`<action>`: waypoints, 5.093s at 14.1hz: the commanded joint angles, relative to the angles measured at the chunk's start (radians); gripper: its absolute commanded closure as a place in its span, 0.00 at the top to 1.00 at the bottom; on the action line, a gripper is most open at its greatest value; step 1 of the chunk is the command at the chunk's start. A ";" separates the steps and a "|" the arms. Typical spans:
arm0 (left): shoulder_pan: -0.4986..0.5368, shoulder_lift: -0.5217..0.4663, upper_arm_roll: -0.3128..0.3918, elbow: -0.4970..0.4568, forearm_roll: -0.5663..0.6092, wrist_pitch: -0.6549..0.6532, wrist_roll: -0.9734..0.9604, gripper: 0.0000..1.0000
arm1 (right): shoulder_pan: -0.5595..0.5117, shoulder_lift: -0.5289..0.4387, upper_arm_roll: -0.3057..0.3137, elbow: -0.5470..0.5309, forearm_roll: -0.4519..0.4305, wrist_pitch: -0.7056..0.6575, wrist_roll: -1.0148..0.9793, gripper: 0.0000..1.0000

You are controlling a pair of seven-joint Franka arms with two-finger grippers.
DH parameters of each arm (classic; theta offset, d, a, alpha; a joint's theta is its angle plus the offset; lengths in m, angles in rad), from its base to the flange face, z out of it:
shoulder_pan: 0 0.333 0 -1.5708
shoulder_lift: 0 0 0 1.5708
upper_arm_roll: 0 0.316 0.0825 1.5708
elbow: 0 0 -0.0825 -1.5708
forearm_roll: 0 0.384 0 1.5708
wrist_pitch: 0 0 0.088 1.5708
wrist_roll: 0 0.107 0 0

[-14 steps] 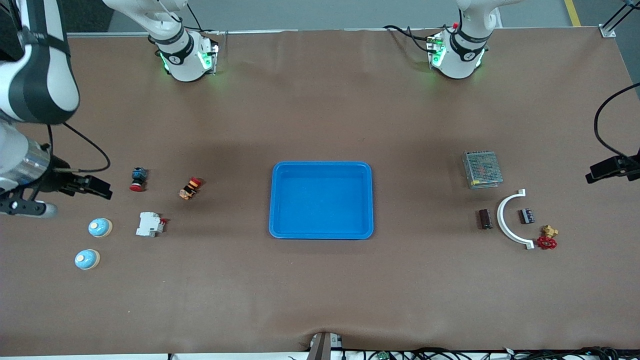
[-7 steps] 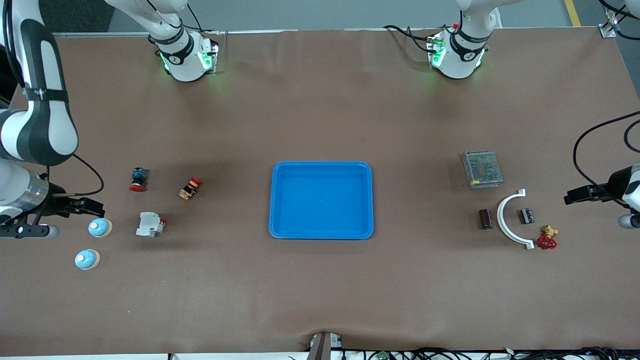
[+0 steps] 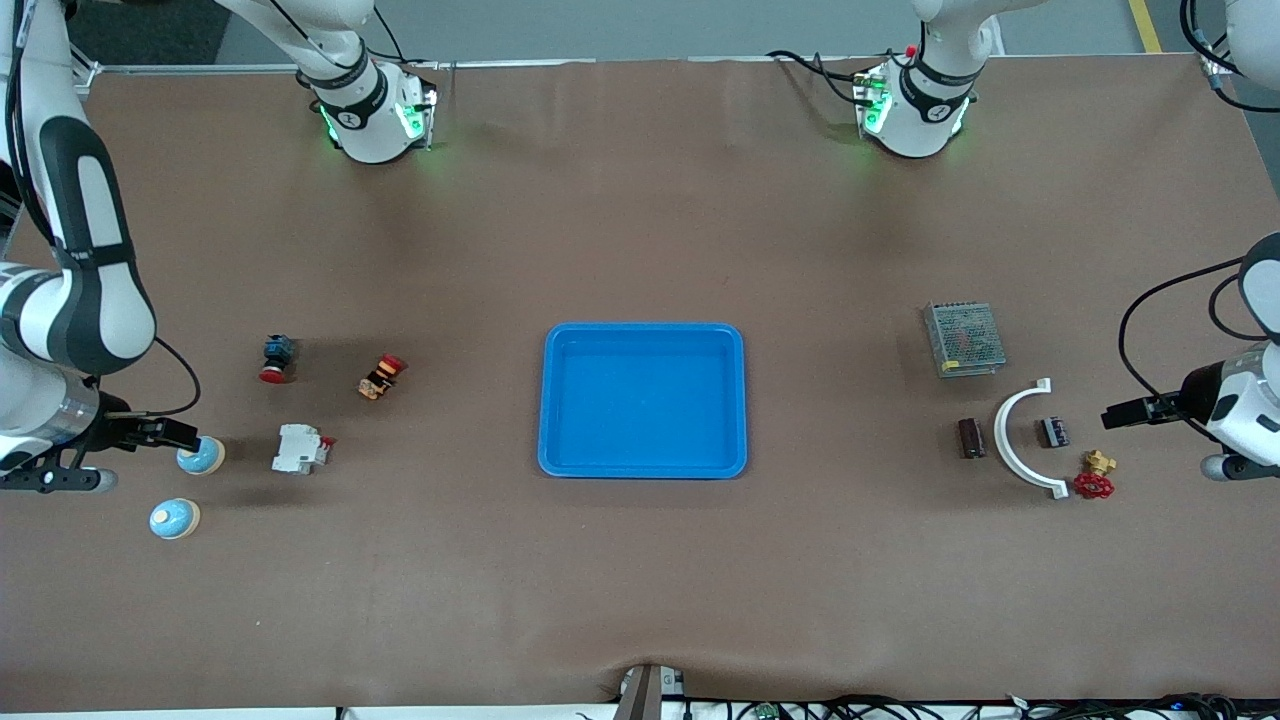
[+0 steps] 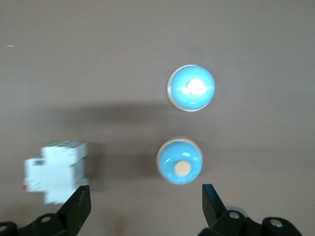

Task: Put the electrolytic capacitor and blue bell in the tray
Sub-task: 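Reach the right gripper to a blue bell while the left gripper reaches a capacitor, then grasp the blue bell with the right gripper while the left gripper grasps the capacitor, then carry the bell and the capacitor with both grippers over the blue tray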

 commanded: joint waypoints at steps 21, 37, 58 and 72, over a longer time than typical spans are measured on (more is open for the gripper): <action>0.009 0.130 -0.003 -0.167 0.015 0.304 -0.174 1.00 | -0.065 0.206 0.013 0.010 -0.050 0.191 -0.041 1.00; 0.036 0.198 0.003 -0.192 0.045 0.364 -0.161 1.00 | -0.049 0.182 0.017 0.024 -0.049 0.169 -0.081 0.00; 0.033 0.219 0.002 -0.186 0.044 0.393 -0.173 0.21 | 0.331 -0.033 0.039 0.122 0.056 -0.269 0.681 0.00; -0.109 0.192 -0.008 0.031 0.041 0.117 -0.380 0.17 | 0.765 0.033 0.040 0.111 0.085 -0.096 1.373 0.00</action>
